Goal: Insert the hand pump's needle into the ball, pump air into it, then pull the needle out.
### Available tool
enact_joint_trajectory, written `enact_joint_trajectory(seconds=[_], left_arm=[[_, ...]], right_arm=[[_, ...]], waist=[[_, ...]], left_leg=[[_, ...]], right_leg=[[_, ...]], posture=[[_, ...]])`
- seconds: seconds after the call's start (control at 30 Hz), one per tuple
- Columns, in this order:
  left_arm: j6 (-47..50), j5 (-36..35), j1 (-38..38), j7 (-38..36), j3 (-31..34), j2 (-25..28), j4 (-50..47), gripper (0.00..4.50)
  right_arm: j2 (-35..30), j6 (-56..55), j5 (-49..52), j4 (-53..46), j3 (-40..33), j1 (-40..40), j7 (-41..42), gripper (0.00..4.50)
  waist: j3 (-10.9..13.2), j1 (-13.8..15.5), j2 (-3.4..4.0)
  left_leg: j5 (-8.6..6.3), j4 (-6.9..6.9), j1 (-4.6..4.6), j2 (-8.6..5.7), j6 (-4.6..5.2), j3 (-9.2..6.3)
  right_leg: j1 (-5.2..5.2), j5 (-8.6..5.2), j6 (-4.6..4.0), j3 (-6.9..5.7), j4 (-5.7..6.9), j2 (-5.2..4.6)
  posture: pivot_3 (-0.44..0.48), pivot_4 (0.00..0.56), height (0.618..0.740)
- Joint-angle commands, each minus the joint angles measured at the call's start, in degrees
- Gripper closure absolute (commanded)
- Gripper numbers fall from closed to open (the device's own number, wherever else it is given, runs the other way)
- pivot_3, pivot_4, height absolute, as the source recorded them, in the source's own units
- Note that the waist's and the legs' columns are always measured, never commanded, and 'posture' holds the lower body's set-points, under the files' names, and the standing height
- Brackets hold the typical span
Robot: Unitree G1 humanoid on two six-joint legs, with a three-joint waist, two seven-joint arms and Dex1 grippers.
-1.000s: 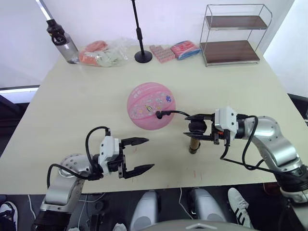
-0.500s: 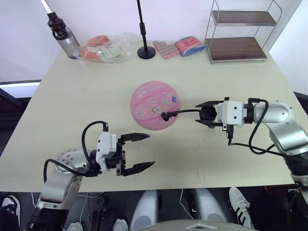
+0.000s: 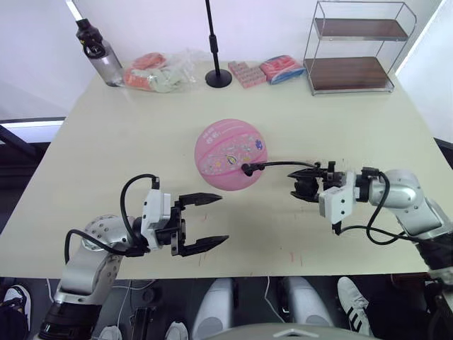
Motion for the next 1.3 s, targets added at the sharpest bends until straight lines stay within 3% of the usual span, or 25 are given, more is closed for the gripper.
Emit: enact_joint_trajectory(seconds=[0.03,0.1,0.13,0.47,0.7,0.97,1.07,1.3], left_arm=[[-0.31,-0.97,-0.29,-0.53,1.43,0.56,-1.32,0.00],[-0.24,-1.00,-0.66,-0.65,1.53,0.62,-0.95,0.00],[-0.23,-1.00,-0.82,-0.70,1.55,0.63,-0.78,0.00],[0.18,-1.20,-2.62,0.20,2.25,0.04,0.14,0.00],[2.92,-3.50,-5.08,6.86,5.14,-2.53,-0.49,0.00],[11.14,-2.21,-18.71,23.51,6.33,-6.81,2.38,0.00],[15.37,1.15,-28.64,32.24,4.74,-9.26,7.21,0.00],[17.81,8.52,-39.96,38.96,-0.32,-14.74,17.76,0.00]], right_arm=[[0.46,-0.47,2.72,-1.27,1.28,2.24,0.51,0.89],[-0.11,-0.51,4.89,-1.40,0.77,2.45,1.17,0.19],[-0.44,-0.45,5.77,-1.39,0.62,2.57,1.58,0.08],[-3.21,8.24,22.44,-4.78,-2.88,8.18,7.70,0.08],[-0.58,23.71,37.33,-12.78,-8.70,16.34,6.27,0.08],[4.52,33.29,44.28,-22.05,-14.48,21.27,-0.45,0.08],[6.17,33.53,43.80,-24.03,-15.42,22.88,-2.04,0.08],[9.24,33.64,41.31,-25.21,-15.44,22.88,-2.92,0.08]], waist=[[0.02,0.00,0.03],[0.03,-0.05,0.05],[0.03,-0.07,0.05],[0.03,0.00,0.05],[0.03,0.12,0.05],[0.02,0.12,0.03],[0.02,0.42,0.01],[0.01,0.09,-0.02]], left_leg=[[-0.03,0.01,0.00,0.00,0.06,-0.01],[-0.03,0.06,0.00,-0.01,0.07,-0.01],[-0.02,0.13,0.03,-0.02,0.07,0.00],[-0.02,0.51,0.14,0.00,0.08,-0.10],[-0.03,0.82,0.06,0.01,0.09,-0.24],[-0.02,1.01,0.18,-0.01,0.09,-0.28],[-0.02,1.01,0.19,-0.02,0.09,-0.25],[0.02,1.13,0.10,-0.16,0.02,-0.23]], right_leg=[[-0.02,-0.01,-0.01,-0.03,0.15,0.01],[-0.08,-0.01,-0.01,0.02,0.31,0.02],[-0.09,-0.01,-0.01,0.04,0.41,0.02],[0.05,0.00,-0.03,-0.01,0.73,0.11],[0.13,0.00,-0.02,-0.09,0.81,0.11],[0.30,0.05,0.05,-0.11,0.90,0.20],[0.30,0.05,0.05,-0.08,0.92,0.23],[0.35,0.07,0.08,-0.11,0.92,0.41]], posture=[[0.000,0.150,0.740],[0.000,0.150,0.740],[0.000,0.150,0.740],[0.000,0.150,0.740],[0.000,0.150,0.740],[0.000,0.150,0.740],[0.000,0.150,0.740],[0.000,0.150,0.740]])
